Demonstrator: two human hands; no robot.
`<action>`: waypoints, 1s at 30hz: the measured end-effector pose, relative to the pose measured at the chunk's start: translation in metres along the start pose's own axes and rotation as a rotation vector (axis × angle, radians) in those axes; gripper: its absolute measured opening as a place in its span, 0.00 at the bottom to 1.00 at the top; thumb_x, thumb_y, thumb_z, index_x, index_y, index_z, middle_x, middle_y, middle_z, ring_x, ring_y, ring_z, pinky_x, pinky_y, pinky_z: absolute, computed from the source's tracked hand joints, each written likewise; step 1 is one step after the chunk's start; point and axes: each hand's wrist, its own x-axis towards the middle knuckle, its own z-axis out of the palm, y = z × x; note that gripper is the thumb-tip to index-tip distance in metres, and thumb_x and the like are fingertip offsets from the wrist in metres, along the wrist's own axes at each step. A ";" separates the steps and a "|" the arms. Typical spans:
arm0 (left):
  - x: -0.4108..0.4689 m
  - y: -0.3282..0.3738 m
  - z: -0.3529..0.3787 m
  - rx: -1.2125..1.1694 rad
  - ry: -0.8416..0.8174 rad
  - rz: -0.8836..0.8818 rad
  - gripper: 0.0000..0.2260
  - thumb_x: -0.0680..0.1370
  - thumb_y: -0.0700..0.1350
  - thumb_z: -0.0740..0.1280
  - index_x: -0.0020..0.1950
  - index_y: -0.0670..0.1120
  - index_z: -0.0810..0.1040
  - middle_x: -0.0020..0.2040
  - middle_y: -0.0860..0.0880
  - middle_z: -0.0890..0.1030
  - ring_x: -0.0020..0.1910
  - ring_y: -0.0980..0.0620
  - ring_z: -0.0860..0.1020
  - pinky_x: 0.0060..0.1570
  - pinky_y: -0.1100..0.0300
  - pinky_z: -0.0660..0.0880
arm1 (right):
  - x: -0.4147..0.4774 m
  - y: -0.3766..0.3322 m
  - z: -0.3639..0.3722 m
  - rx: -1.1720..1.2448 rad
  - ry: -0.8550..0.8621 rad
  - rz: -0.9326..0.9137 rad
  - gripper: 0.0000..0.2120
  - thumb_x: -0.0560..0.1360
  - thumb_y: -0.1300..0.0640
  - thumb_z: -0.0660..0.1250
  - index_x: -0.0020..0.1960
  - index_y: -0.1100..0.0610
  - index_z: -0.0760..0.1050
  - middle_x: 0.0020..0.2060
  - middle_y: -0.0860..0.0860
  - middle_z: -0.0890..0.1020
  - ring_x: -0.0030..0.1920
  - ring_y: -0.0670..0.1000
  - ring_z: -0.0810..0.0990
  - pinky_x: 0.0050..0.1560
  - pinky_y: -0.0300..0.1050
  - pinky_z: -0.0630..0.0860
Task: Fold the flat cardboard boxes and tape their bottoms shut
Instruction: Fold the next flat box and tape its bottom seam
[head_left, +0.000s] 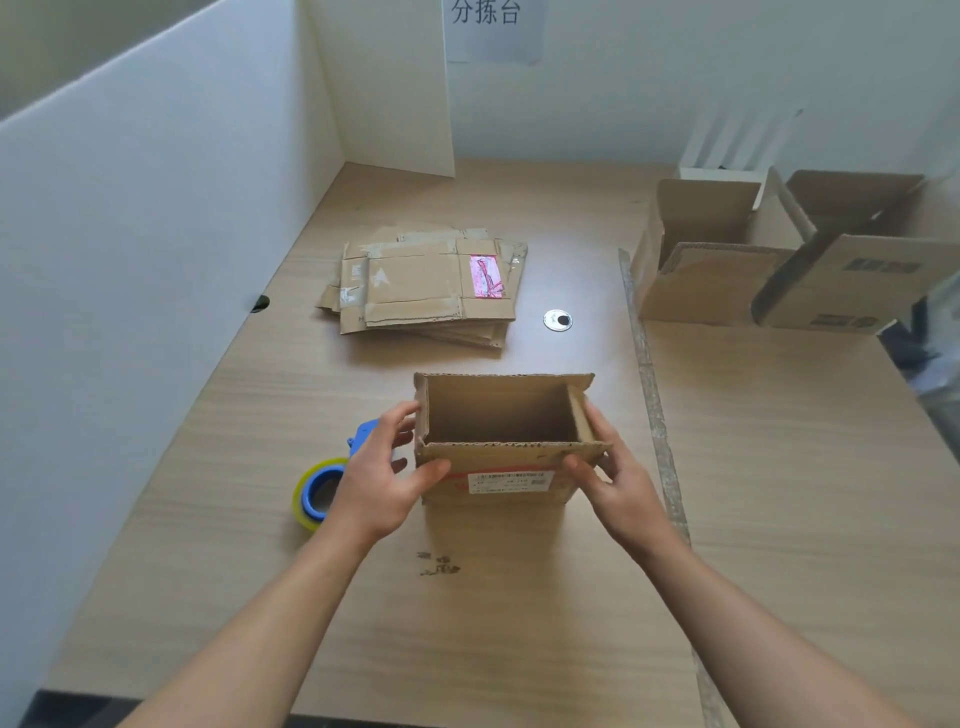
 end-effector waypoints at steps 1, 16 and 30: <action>0.002 0.000 0.001 0.039 0.014 0.030 0.27 0.69 0.54 0.76 0.61 0.73 0.68 0.62 0.61 0.74 0.62 0.63 0.73 0.57 0.60 0.75 | 0.001 -0.001 0.001 -0.046 -0.009 -0.010 0.29 0.76 0.52 0.70 0.72 0.34 0.64 0.71 0.37 0.70 0.69 0.35 0.69 0.58 0.24 0.68; 0.027 -0.002 -0.014 0.087 0.070 -0.086 0.34 0.74 0.54 0.73 0.76 0.62 0.61 0.57 0.59 0.75 0.56 0.61 0.77 0.47 0.71 0.69 | 0.026 -0.013 0.015 -0.172 0.104 -0.062 0.14 0.77 0.53 0.70 0.58 0.37 0.74 0.60 0.39 0.74 0.60 0.35 0.72 0.54 0.29 0.72; 0.036 -0.003 -0.009 0.336 0.019 0.038 0.20 0.76 0.53 0.71 0.66 0.50 0.75 0.71 0.50 0.69 0.71 0.52 0.67 0.65 0.61 0.64 | 0.045 -0.024 0.020 -0.318 0.060 -0.043 0.17 0.77 0.53 0.70 0.63 0.39 0.72 0.59 0.46 0.72 0.58 0.30 0.70 0.63 0.33 0.68</action>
